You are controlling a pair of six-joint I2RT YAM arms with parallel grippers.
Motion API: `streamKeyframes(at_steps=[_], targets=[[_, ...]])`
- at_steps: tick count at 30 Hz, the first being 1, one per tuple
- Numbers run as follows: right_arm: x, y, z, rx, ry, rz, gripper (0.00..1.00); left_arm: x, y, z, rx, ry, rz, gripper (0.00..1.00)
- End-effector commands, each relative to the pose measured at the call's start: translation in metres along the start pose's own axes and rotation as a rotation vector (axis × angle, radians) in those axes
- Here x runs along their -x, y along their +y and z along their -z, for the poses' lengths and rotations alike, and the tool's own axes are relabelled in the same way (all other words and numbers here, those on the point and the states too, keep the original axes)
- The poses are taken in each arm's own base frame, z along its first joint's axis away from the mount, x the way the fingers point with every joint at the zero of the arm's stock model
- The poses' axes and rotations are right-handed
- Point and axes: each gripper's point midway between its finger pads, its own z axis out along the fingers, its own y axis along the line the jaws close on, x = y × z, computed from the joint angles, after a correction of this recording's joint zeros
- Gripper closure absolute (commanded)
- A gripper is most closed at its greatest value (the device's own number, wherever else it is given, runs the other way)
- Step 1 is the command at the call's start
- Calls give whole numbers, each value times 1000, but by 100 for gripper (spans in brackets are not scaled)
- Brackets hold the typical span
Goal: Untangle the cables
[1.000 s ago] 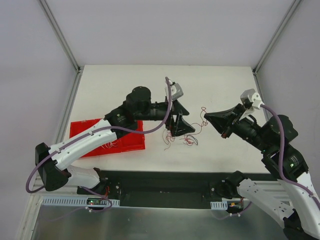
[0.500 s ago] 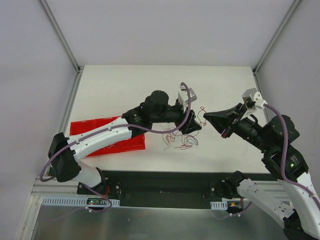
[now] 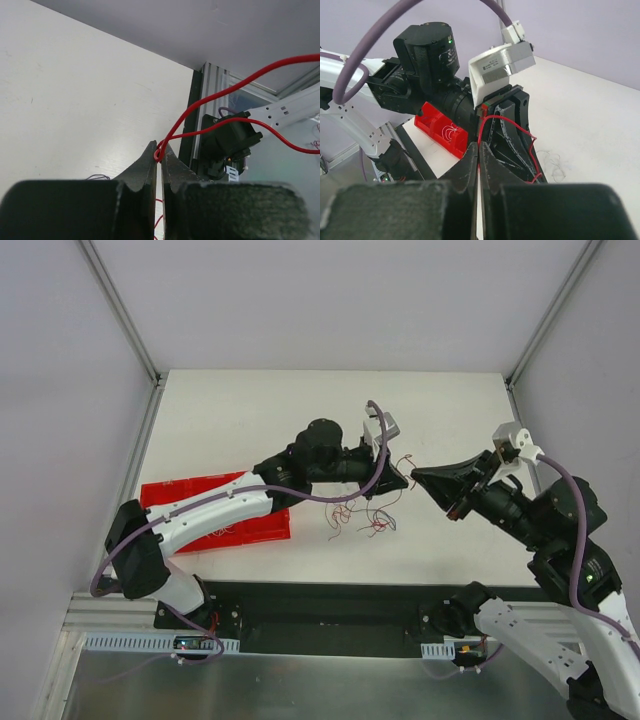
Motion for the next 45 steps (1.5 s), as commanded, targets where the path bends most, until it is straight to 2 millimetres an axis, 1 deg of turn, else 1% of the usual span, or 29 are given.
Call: streamKeyframes(at_steps=[1,2,3,5,6,8,10,12,14,15,17,19,21,23,24,28,33,35,36,40,43,45], targets=[[10,0,0,-4,-56,-4,96,35,-13,18,-1,-113,-77,100],[9,-2,0,-13,-53,-6,81,35,-13,22,13,-117,-86,100],[5,-6,0,-32,-44,-7,64,38,-14,30,30,-127,-106,100],[-3,-16,-1,-79,-21,-9,35,34,-8,44,91,-119,-133,100],[-9,-22,-1,-112,-6,-10,29,36,-5,54,125,-124,-145,100],[-22,-36,1,-179,30,-12,20,36,5,73,220,-121,-171,100],[-34,-46,1,-223,58,-12,18,35,15,96,314,-106,-184,100],[-52,-60,2,-285,93,-17,18,35,26,121,422,-94,-169,100],[-64,-70,3,-331,112,-21,18,38,34,146,499,-97,-154,100],[-70,-73,3,-339,126,-25,18,37,41,158,550,-97,-140,100],[-78,-76,1,-346,147,-31,18,39,47,182,610,-110,-114,100],[-85,-78,-1,-349,166,-38,18,36,59,203,683,-115,-71,100],[-89,-78,-3,-348,179,-40,18,30,73,222,754,-125,-18,100],[-93,-79,-3,-351,188,-42,18,21,93,243,846,-143,63,100],[-95,-80,-3,-352,192,-41,18,13,102,249,878,-140,100,100],[-102,-82,-1,-360,214,-46,18,-16,136,265,980,-135,213,100],[-109,-83,1,-369,234,-57,18,-42,169,280,1097,-177,281,100],[-112,-83,2,-371,237,-62,18,-59,181,284,1147,-171,338,100],[-112,-84,2,-372,237,-62,18,-67,185,284,1166,-166,373,100],[-115,-84,3,-374,244,-65,18,-117,197,282,1234,-95,524,100],[-118,-86,2,-378,254,-65,18,-151,202,287,1305,-49,608,100],[-119,-87,1,-381,260,-63,18,-169,202,285,1316,-11,663,100]])
